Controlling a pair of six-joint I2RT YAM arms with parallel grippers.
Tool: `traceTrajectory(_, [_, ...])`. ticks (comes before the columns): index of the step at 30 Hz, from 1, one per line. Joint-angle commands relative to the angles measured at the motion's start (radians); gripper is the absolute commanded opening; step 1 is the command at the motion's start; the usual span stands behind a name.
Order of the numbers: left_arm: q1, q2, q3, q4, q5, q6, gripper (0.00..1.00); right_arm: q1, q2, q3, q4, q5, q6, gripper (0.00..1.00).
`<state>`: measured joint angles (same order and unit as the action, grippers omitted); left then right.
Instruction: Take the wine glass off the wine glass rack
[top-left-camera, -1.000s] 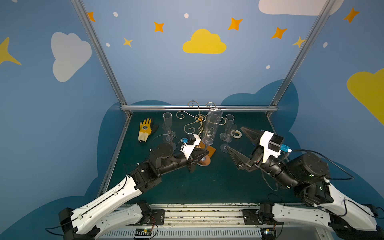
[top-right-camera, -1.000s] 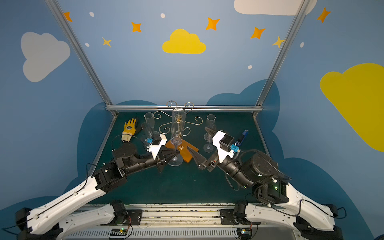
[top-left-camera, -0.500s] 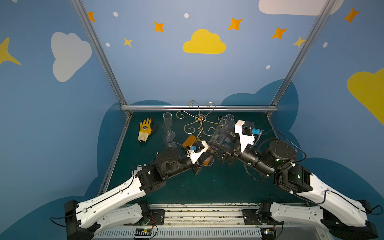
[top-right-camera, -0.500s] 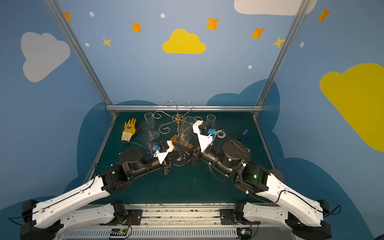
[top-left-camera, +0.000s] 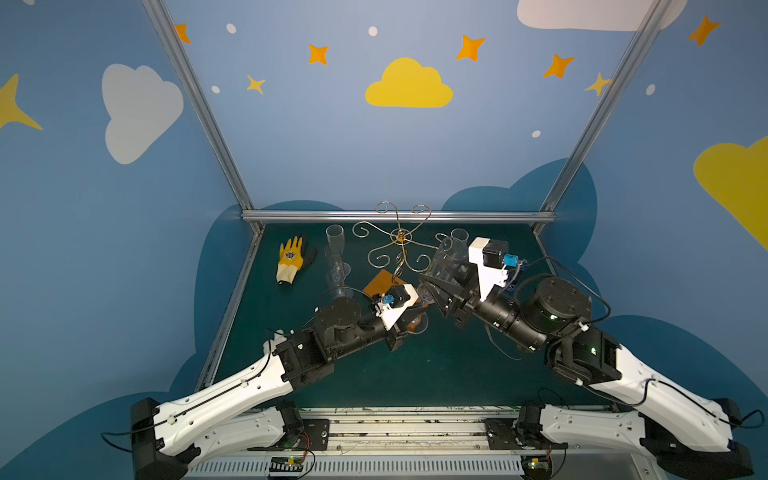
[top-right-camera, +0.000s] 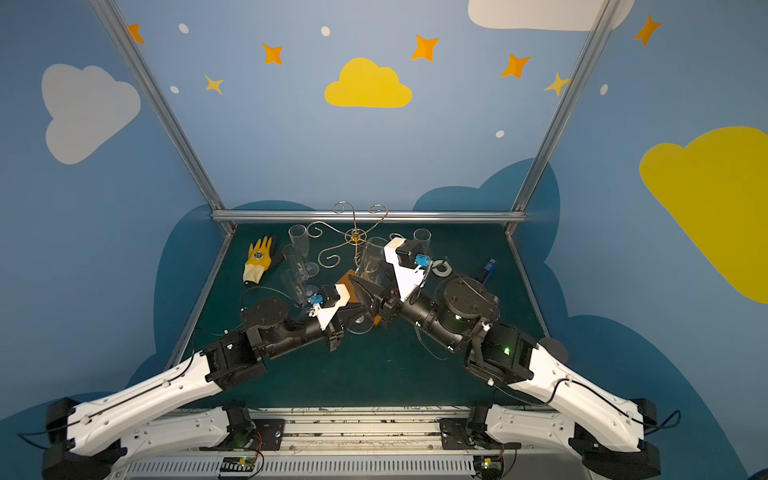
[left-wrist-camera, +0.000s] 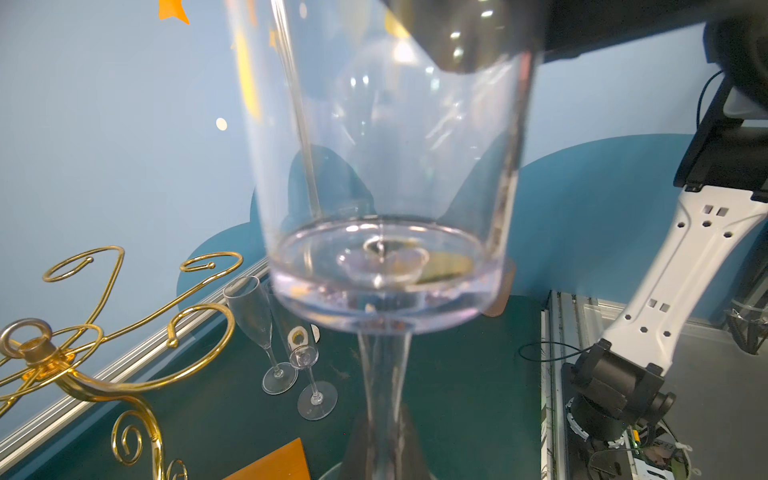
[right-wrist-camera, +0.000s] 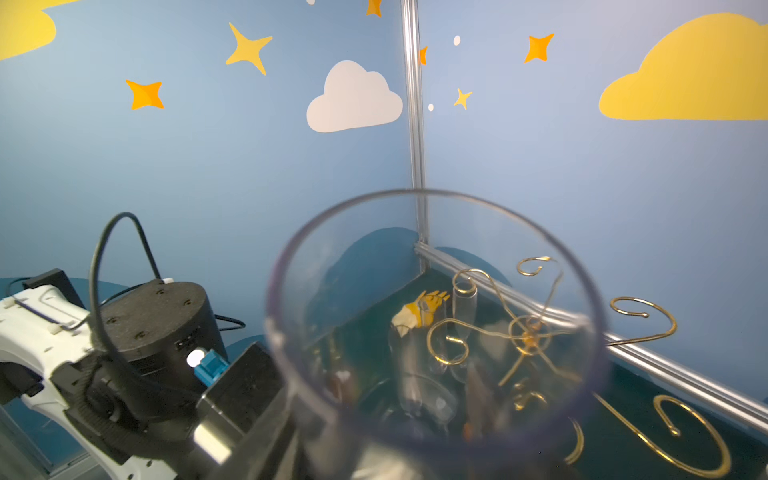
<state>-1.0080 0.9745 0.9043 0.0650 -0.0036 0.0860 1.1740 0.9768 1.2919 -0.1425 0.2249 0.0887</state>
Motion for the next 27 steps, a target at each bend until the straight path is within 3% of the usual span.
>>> traceTrajectory(1, [-0.002,-0.003,-0.002,0.018,-0.007,0.009,0.03,-0.001,-0.008,-0.003,0.051,0.007,-0.016,0.48])
traceTrajectory(9, [-0.012,-0.013,0.002,-0.006,-0.001,0.011,0.03,-0.002,-0.004,-0.01,0.059,0.004,-0.034,0.41])
traceTrajectory(11, [-0.015,-0.021,0.001,-0.009,-0.013,0.011,0.1,-0.002,-0.009,-0.017,0.059,0.003,-0.043,0.4])
traceTrajectory(16, [-0.018,-0.063,-0.02,-0.02,-0.052,0.002,0.47,-0.002,-0.043,-0.065,0.07,0.016,-0.074,0.39])
traceTrajectory(19, [-0.02,-0.101,-0.038,-0.037,-0.068,-0.016,0.61,-0.003,-0.075,-0.11,0.078,0.03,-0.095,0.39])
traceTrajectory(27, [-0.02,-0.211,-0.07,-0.099,-0.119,-0.062,0.64,-0.021,-0.203,-0.304,0.114,0.09,-0.143,0.38])
